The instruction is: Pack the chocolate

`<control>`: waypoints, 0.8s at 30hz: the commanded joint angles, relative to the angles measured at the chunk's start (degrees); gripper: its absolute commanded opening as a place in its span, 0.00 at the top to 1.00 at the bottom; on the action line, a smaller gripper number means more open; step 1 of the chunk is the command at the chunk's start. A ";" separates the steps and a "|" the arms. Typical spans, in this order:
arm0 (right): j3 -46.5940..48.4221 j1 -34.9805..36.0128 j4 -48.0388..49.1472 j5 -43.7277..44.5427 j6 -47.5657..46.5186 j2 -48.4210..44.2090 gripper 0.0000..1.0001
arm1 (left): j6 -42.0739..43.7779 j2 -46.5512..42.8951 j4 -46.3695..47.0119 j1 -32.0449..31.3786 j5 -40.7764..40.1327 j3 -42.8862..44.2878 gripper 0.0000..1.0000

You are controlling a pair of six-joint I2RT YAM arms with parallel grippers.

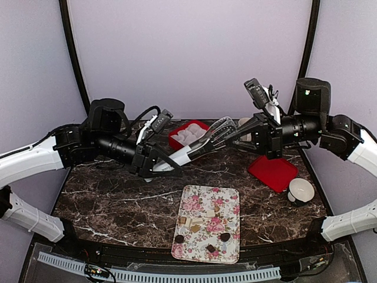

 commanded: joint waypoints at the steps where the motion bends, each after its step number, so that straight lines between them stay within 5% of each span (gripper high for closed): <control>1: -1.04 -0.97 7.11 -1.34 2.05 -1.48 1.00 | 3.00 -2.39 2.76 -0.74 0.34 0.19 0.54; 24: -2.38 -4.45 8.85 -7.78 4.15 -0.49 1.00 | 7.99 -1.48 -1.88 -1.45 -0.24 3.55 0.35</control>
